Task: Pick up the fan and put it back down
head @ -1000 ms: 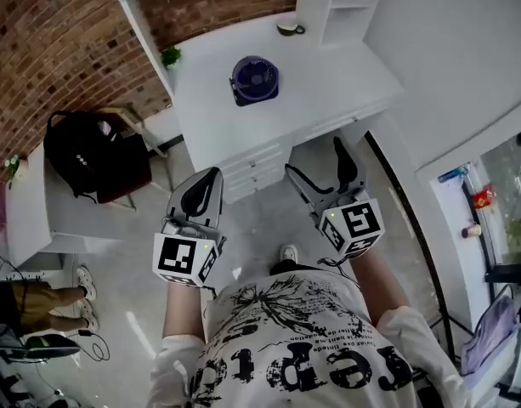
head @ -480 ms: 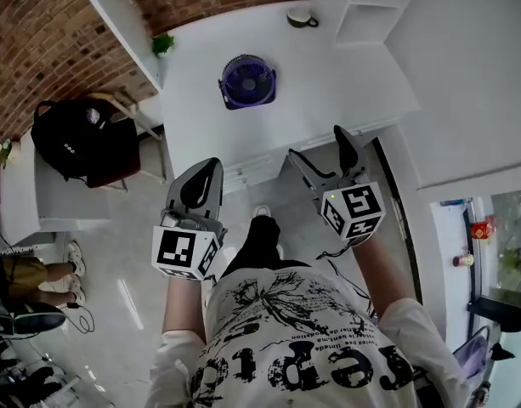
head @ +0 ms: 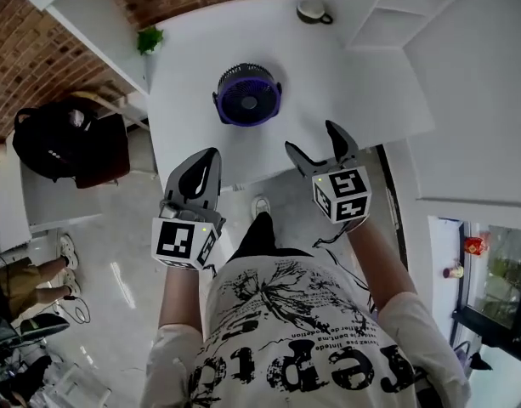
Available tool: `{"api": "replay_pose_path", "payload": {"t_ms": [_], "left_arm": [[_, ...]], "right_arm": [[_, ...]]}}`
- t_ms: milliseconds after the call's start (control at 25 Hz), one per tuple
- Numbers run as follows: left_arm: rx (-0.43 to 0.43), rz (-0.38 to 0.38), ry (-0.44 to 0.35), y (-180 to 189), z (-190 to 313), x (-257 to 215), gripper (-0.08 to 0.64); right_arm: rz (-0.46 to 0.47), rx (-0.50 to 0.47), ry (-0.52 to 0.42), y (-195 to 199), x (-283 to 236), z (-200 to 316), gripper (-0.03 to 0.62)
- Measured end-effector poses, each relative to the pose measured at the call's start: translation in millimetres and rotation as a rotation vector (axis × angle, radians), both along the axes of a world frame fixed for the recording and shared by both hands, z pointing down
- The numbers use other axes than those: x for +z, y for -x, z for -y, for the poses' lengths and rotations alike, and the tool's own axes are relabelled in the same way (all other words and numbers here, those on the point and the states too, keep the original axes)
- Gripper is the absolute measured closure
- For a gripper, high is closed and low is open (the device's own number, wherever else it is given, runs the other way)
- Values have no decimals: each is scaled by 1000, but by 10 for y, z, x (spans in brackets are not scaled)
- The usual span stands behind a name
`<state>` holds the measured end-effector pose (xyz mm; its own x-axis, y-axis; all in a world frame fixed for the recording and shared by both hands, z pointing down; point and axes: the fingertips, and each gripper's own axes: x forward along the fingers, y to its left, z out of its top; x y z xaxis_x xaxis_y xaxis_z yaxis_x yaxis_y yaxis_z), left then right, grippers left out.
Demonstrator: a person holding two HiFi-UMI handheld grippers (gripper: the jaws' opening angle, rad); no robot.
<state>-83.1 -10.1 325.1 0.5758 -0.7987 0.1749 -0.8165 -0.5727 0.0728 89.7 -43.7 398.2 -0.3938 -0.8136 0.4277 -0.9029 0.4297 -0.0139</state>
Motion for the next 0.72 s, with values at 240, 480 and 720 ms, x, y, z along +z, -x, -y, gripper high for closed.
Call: {"api": "replay_pose_path", "payload": {"t_ms": [240, 480, 720], "left_arm": [[21, -20, 0, -17, 605, 343, 546], [13, -22, 19, -9, 1009, 670, 546], [-15, -23, 54, -18, 1209, 917, 546]], "right_arm": [[-55, 26, 141, -70, 749, 685, 222], [-75, 39, 229, -75, 1354, 1114, 260], [-48, 30, 280, 12, 1656, 1378, 274]]}}
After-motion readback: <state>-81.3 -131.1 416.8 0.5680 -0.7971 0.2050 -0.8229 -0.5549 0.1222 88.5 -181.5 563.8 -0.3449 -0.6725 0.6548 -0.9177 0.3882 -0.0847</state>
